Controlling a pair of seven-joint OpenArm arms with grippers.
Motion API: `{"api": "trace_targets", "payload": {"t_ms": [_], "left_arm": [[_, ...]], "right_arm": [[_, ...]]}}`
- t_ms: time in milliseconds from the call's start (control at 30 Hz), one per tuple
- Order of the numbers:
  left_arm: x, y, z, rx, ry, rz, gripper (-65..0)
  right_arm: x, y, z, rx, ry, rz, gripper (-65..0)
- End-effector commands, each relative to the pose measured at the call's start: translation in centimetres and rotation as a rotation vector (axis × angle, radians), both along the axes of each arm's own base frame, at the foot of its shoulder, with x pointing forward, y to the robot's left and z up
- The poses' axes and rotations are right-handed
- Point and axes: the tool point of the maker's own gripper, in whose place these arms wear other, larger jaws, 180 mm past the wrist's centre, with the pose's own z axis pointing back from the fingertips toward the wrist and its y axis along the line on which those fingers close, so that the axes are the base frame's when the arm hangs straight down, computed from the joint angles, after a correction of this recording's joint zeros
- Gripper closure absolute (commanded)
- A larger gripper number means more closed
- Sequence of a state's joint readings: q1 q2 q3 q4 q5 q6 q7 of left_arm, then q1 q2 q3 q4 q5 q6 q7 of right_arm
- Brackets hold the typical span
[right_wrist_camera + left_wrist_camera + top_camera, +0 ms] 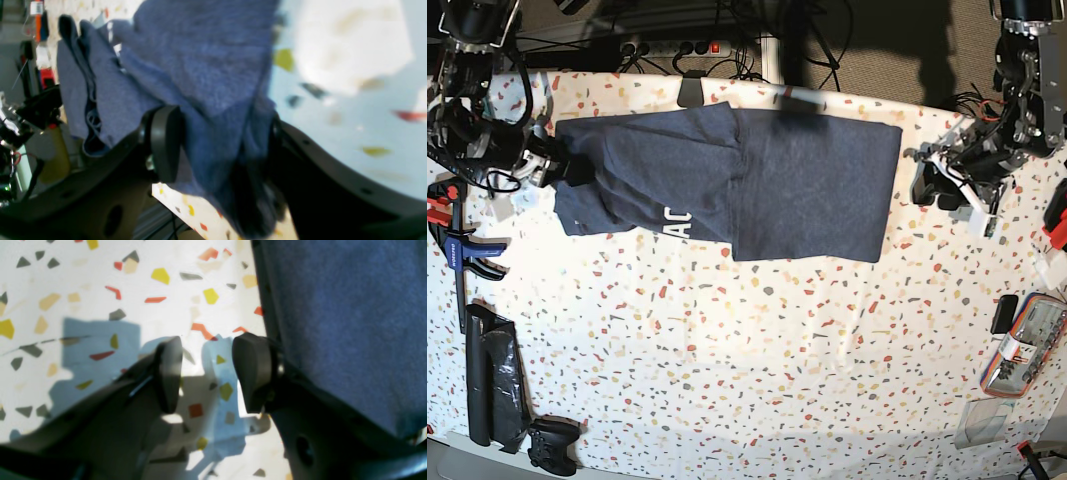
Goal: Fold the T-shirt properly
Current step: 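Release the shirt and withdraw both grippers to the table sides, then grasp the shirt's folded end with the right gripper and fold it over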
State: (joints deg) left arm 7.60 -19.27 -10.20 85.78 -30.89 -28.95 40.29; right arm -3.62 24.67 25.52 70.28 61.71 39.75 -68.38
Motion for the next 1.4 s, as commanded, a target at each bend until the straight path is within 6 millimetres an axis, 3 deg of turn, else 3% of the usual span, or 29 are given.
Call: {"api": "trace_targets", "payload": {"t_ms": [0, 200, 333, 400, 533, 700, 800, 900, 1200, 1367], "left_arm": [[1.1, 0.6, 1.6, 0.005, -0.058, -0.001, -28.1], [1.2, 1.0, 1.7, 0.018, -0.059, -0.002, -28.1], [1.2, 1.0, 1.7, 0.018, -0.059, -0.003, -28.1], [1.2, 1.0, 1.7, 0.018, -0.059, -0.002, -28.1], [1.1, 1.0, 1.7, 0.018, -0.058, -0.003, -28.1], [0.6, 1.0, 1.3, 0.017, -0.045, -0.003, -28.1], [0.0, 1.0, 0.9, 0.011, -0.043, 0.003, -28.1], [-0.7, 1.0, 0.4, 0.009, -0.032, 0.006, -28.1], [-1.6, 1.1, -0.2, 0.015, -0.018, 0.007, -28.1], [-1.6, 1.1, -0.2, 0.014, -0.018, 0.007, -28.1]], "right_arm": [[-0.6, 0.0, -0.4, -0.031, 0.029, 0.038, -28.3], [-0.3, 1.0, -0.5, -0.009, 0.015, 0.042, -26.2], [0.5, 0.8, -0.1, -0.007, -0.024, 0.012, -5.3], [1.2, 0.4, 0.2, -0.01, -0.059, -0.014, 0.0], [2.2, -1.4, 1.3, -0.047, -0.107, -0.042, 0.0], [2.7, -5.5, 3.6, -0.147, -0.142, -0.05, 0.0], [3.0, -5.9, 5.6, -0.146, -0.172, -0.035, 0.0], [2.8, -2.8, 7.1, -0.092, -0.197, 0.053, 0.0], [2.2, 11.3, 13.4, 0.039, -0.459, 0.29, 0.0], [1.1, 18.8, 13.6, 0.124, -0.485, 0.408, 0.0]]}}
